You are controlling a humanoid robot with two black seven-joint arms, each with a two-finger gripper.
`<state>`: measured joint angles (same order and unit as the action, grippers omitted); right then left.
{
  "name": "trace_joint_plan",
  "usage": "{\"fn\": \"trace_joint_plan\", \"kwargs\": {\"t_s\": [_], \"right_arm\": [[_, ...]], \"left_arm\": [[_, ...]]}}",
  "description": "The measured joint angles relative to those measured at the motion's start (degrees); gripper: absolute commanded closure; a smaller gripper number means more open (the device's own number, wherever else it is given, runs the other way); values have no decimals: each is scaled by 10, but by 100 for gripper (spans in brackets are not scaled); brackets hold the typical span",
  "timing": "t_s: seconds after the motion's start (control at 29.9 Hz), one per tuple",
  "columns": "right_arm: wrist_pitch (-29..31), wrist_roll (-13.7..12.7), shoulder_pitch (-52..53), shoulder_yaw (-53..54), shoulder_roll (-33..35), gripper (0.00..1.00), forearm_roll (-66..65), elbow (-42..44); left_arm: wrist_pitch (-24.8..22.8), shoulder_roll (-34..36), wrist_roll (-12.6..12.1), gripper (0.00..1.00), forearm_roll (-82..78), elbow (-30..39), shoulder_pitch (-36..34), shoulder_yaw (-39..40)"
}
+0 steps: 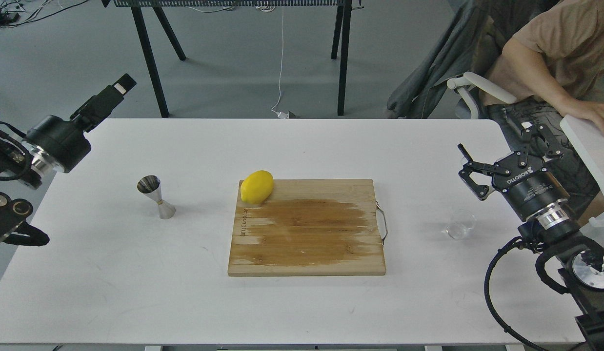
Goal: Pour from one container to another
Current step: 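Lower the left gripper from its raised pose toward the metal jigger, then close the left gripper around the metal jigger beside the board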
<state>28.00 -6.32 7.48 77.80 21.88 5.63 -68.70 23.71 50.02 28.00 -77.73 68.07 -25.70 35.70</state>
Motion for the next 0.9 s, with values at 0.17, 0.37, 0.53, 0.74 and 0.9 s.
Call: {"fn": "trace_joint_plan", "kwargs": {"t_s": [0.17, 0.37, 0.53, 0.74, 0.9], "right_arm": [[0, 0, -3, -1, -1, 1, -1, 1], [0, 0, -7, -1, -1, 1, -1, 1], [0, 0, -8, -1, -1, 2, -1, 1], [0, 0, -8, -1, -1, 1, -1, 1], [0, 0, -8, -1, -1, 1, 0, 1]], "left_arm": [[41, 9, 0, 1, -73, 0, 73, 4], [43, -10, 0, 1, -133, -14, 143, 6], [43, -60, 0, 1, -180, -78, 167, 6], [43, -116, 0, 2, -193, -157, 169, 2], [43, -152, 0, 2, -192, -210, 161, 0]]}}
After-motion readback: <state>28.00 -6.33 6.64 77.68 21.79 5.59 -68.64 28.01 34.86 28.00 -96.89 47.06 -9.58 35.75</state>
